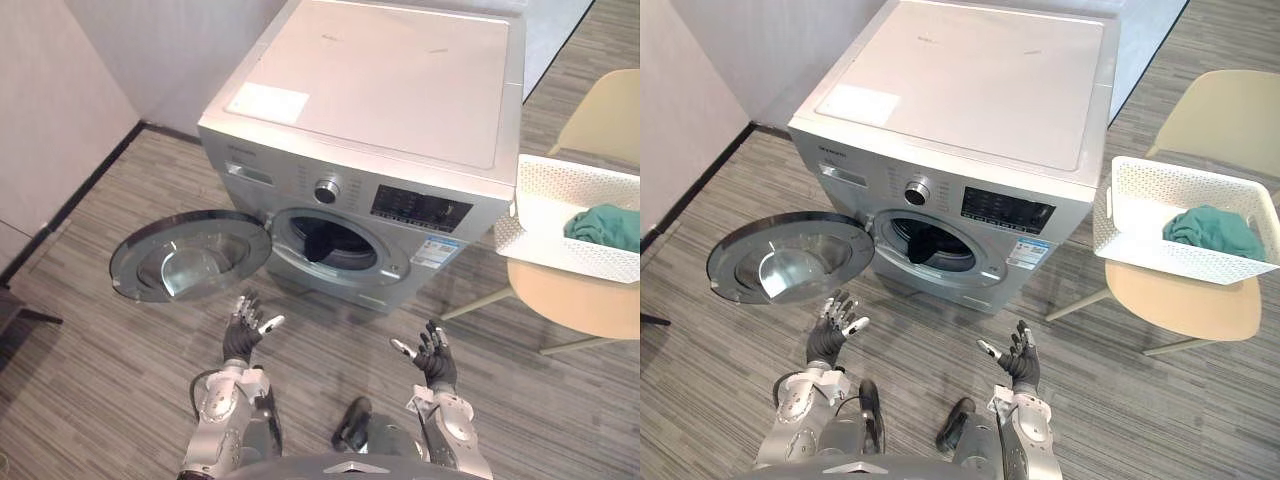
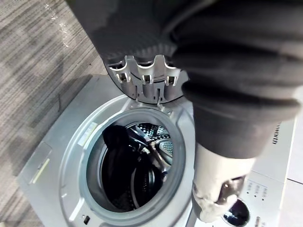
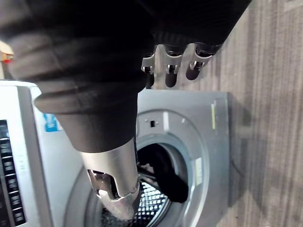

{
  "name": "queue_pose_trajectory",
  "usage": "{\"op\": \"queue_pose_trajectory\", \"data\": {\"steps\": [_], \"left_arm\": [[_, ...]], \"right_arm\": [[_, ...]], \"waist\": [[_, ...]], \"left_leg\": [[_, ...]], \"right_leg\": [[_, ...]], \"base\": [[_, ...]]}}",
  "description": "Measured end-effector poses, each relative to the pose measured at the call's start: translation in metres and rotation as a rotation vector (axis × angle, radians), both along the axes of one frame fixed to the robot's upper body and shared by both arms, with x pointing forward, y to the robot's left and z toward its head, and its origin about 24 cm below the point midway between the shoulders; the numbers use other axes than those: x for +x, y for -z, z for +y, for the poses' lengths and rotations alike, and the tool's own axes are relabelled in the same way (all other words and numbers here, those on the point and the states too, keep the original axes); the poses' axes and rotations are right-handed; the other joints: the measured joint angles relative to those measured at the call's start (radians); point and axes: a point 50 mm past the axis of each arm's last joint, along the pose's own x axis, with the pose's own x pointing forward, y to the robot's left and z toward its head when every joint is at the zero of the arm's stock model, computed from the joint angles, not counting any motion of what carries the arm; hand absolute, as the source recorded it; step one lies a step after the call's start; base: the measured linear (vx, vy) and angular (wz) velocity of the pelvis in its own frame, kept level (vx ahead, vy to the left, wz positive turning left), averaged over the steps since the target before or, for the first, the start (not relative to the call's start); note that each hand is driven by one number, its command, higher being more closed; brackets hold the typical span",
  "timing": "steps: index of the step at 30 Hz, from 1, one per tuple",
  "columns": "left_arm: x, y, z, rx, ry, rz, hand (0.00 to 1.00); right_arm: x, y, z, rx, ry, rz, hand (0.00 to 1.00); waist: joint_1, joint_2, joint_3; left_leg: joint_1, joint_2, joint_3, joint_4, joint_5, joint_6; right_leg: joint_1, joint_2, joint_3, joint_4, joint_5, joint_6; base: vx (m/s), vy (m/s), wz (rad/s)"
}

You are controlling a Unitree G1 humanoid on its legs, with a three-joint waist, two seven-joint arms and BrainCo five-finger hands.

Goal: Pick up the laundry basket with both hands and put the clothes into the washing machine.

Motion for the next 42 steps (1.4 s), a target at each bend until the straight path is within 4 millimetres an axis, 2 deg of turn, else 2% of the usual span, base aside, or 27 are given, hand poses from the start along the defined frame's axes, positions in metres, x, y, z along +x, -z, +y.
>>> {"op": "queue_pose_trajectory", "data": {"steps": [1,3,6,10,13,15,16,18,19,20,21,22,23,24,26,27,28,29,30,31,32,33,34,35,36,38,42], "left_arm": [[-0.001,0.004,0.001,0.009,0.004,0.018,0.00],[-0.003,0.014,0.005,0.037,0.017,0.074,0.00],[-0.004,0.016,0.011,0.062,0.024,0.089,0.00],[-0.007,0.019,0.018,0.085,0.025,0.107,0.00],[-0.018,0.027,0.024,0.098,0.018,0.155,0.00],[-0.022,0.033,0.020,0.099,0.026,0.188,0.00],[-0.023,0.035,0.016,0.102,0.035,0.199,0.00],[-0.021,0.034,0.009,0.095,0.047,0.195,0.00],[-0.016,0.031,0.002,0.091,0.074,0.178,0.00],[-0.013,0.030,-0.002,0.091,0.097,0.170,0.00],[-0.003,0.024,-0.007,0.095,0.117,0.141,0.00],[0.001,0.022,-0.007,0.100,0.122,0.134,0.00],[0.006,0.020,-0.004,0.108,0.114,0.124,0.00],[0.010,0.022,0.002,0.137,0.088,0.134,0.00],[0.013,0.025,0.010,0.205,0.053,0.160,0.00],[0.012,0.025,0.017,0.227,0.016,0.168,0.00],[0.012,0.025,0.019,0.236,0.003,0.168,0.00],[0.010,0.027,0.019,0.248,0.006,0.178,0.00],[0.009,0.027,0.020,0.258,0.010,0.178,0.00],[0.006,0.029,0.017,0.241,0.005,0.188,0.00],[0.008,0.025,0.010,0.228,0.014,0.162,0.00],[0.010,0.023,0.009,0.232,0.023,0.153,0.00],[0.008,0.025,0.010,0.239,0.025,0.159,0.00],[0.008,0.026,0.011,0.243,0.024,0.165,0.00],[0.007,0.027,0.010,0.245,0.030,0.173,0.00],[0.009,0.026,0.005,0.238,0.035,0.168,0.00],[0.009,0.027,-0.003,0.236,0.071,0.168,0.00]], "right_arm": [[-0.001,0.005,0.000,0.006,-0.006,0.026,0.00],[-0.011,0.017,0.009,0.050,-0.002,0.093,0.00],[-0.016,0.022,0.014,0.068,0.016,0.121,0.00],[-0.016,0.025,0.016,0.070,0.001,0.141,0.00],[-0.008,0.023,0.019,-0.003,-0.058,0.148,0.00],[0.003,0.016,0.022,-0.093,-0.101,0.124,0.00],[0.006,0.011,0.024,-0.133,-0.119,0.109,0.00],[0.007,0.006,0.023,-0.161,-0.127,0.094,0.00],[0.010,0.000,0.021,-0.185,-0.127,0.070,0.00],[0.012,-0.004,0.018,-0.197,-0.114,0.053,0.00],[0.014,-0.009,0.015,-0.214,-0.100,0.035,0.00],[0.015,-0.011,0.014,-0.221,-0.093,0.025,0.00],[0.018,-0.015,0.013,-0.227,-0.084,0.010,0.00],[0.018,-0.017,0.010,-0.234,-0.055,0.003,0.00],[0.017,-0.020,0.010,-0.239,-0.031,-0.012,0.00],[0.011,-0.021,0.009,-0.244,-0.022,-0.013,0.00],[0.012,-0.024,0.008,-0.256,-0.023,-0.026,0.00],[0.012,-0.028,0.008,-0.284,-0.032,-0.044,0.00],[0.011,-0.029,0.007,-0.285,-0.030,-0.046,0.00],[0.012,-0.029,0.003,-0.290,-0.020,-0.045,0.00],[0.007,-0.029,0.000,-0.285,0.008,-0.049,0.00],[0.001,-0.022,-0.001,-0.280,0.014,-0.015,0.00],[-0.005,-0.012,0.003,-0.269,-0.006,0.033,0.00],[-0.004,-0.010,0.006,-0.266,-0.020,0.040,0.00],[-0.005,-0.008,0.010,-0.262,-0.040,0.049,0.00],[-0.005,-0.008,0.013,-0.266,-0.062,0.049,0.00],[-0.005,-0.006,0.038,-0.298,-0.216,0.045,0.00]], "waist": [[-0.002,0.002,-0.001],[-0.013,0.007,-0.008],[-0.037,-0.004,-0.021],[-0.034,-0.004,-0.024],[-0.035,-0.008,-0.024],[-0.037,-0.015,-0.019],[-0.043,-0.023,-0.013],[-0.072,-0.039,0.013],[-0.088,-0.039,0.031],[-0.103,-0.043,0.048],[-0.121,-0.038,0.079],[-0.125,-0.032,0.095],[-0.125,-0.034,0.121],[-0.125,-0.041,0.134],[-0.131,-0.046,0.138],[-0.127,-0.058,0.143],[-0.124,-0.063,0.147],[-0.129,-0.046,0.152],[-0.129,-0.040,0.149],[-0.109,-0.005,0.138],[-0.122,-0.009,0.136],[-0.127,-0.020,0.131],[-0.122,-0.046,0.110],[-0.124,-0.042,0.110],[-0.125,-0.028,0.103],[-0.118,-0.025,0.098],[-0.119,-0.032,0.088]], "left_leg": [[0.010,0.002,0.005,-0.014,0.001,0.002],[0.074,0.003,0.009,-0.087,0.004,0.002],[0.097,-0.027,0.006,-0.121,0.013,0.011],[0.125,-0.049,0.026,-0.143,0.021,0.022],[0.165,-0.050,0.091,-0.149,0.014,0.031],[0.161,-0.046,0.185,-0.115,-0.014,0.040],[0.159,-0.043,0.254,-0.085,-0.050,0.039],[0.145,-0.032,0.313,-0.015,-0.094,0.043],[0.122,-0.009,0.361,0.076,-0.141,0.044],[0.099,0.018,0.391,0.167,-0.185,0.042],[0.082,0.066,0.423,0.266,-0.242,0.049],[0.084,0.092,0.443,0.297,-0.261,0.059],[0.090,0.138,0.495,0.343,-0.281,0.080],[0.094,0.168,0.541,0.391,-0.307,0.087],[0.093,0.224,0.568,0.476,-0.338,0.083],[0.089,0.261,0.579,0.535,-0.355,0.069],[0.086,0.278,0.584,0.564,-0.365,0.059],[0.074,0.299,0.584,0.574,-0.376,0.048],[0.073,0.305,0.593,0.559,-0.364,0.047],[0.076,0.355,0.644,0.515,-0.329,0.051],[0.071,0.353,0.659,0.496,-0.307,0.050],[0.072,0.338,0.663,0.481,-0.293,0.046],[0.060,0.337,0.670,0.474,-0.277,0.041],[0.051,0.345,0.671,0.465,-0.262,0.038],[0.041,0.347,0.671,0.418,-0.215,0.037],[0.055,0.332,0.659,0.338,-0.147,0.039],[0.134,0.351,0.661,0.245,-0.057,0.005]], "right_leg": [[0.014,0.009,-0.001,-0.030,0.020,0.002],[0.104,0.065,-0.006,-0.190,0.108,0.016],[0.146,0.067,-0.004,-0.272,0.163,0.041],[0.167,0.059,0.022,-0.307,0.197,0.047],[0.159,0.063,0.113,-0.309,0.215,0.050],[0.105,0.066,0.222,-0.306,0.245,0.049],[0.073,0.071,0.294,-0.306,0.254,0.057],[0.049,0.074,0.364,-0.302,0.271,0.069],[0.022,0.080,0.415,-0.282,0.277,0.076],[-0.003,0.090,0.429,-0.261,0.271,0.073],[-0.023,0.099,0.414,-0.226,0.232,0.060],[-0.028,0.097,0.385,-0.203,0.199,0.061],[-0.054,0.061,0.280,-0.107,0.144,0.014],[-0.093,-0.014,0.164,0.060,0.107,-0.041],[-0.094,-0.072,0.119,0.265,0.038,-0.075],[-0.069,-0.085,0.128,0.307,-0.003,-0.037],[-0.072,-0.067,0.128,0.296,0.001,-0.024],[-0.071,-0.014,0.146,0.244,0.015,-0.003],[-0.068,0.022,0.166,0.192,0.037,0.022],[-0.052,0.084,0.194,0.084,0.061,0.009],[-0.058,0.041,0.199,0.229,-0.012,-0.038],[-0.031,-0.003,0.215,0.250,-0.030,0.003],[-0.003,-0.005,0.259,0.161,-0.039,0.097],[-0.005,0.017,0.266,0.140,-0.026,0.109],[-0.005,0.054,0.270,0.081,0.009,0.106],[0.007,0.089,0.276,0.016,0.047,0.096],[0.074,0.164,0.282,-0.046,0.060,0.079]], "base": [[0.13,0.133,-0.16],[0.08,0.130,-0.14],[0.04,0.175,0.07],[-0.01,0.122,-0.11],[-0.09,0.084,-0.67],[-0.15,0.065,-1.48],[-0.11,0.031,-1.56],[-0.12,0.016,-1.26],[-0.14,0.010,-1.08],[-0.25,-0.009,-1.30],[-0.20,-0.020,-1.02],[-0.22,-0.011,-1.20],[-0.12,0.021,-1.23],[-0.08,0.009,-1.16],[0.05,-0.072,-0.75],[0.08,-0.138,-0.63],[0.00,-0.162,-0.70],[-0.06,-0.123,-0.65],[-0.11,-0.159,-0.97],[-0.05,-0.127,-0.77],[-0.07,-0.126,-0.60],[-0.07,-0.203,-0.32],[-0.10,-0.228,-0.31],[-0.07,-0.294,-0.40],[-0.02,-0.190,-0.29],[0.00,-0.211,-0.35],[-0.02,-0.197,-0.20]]}}
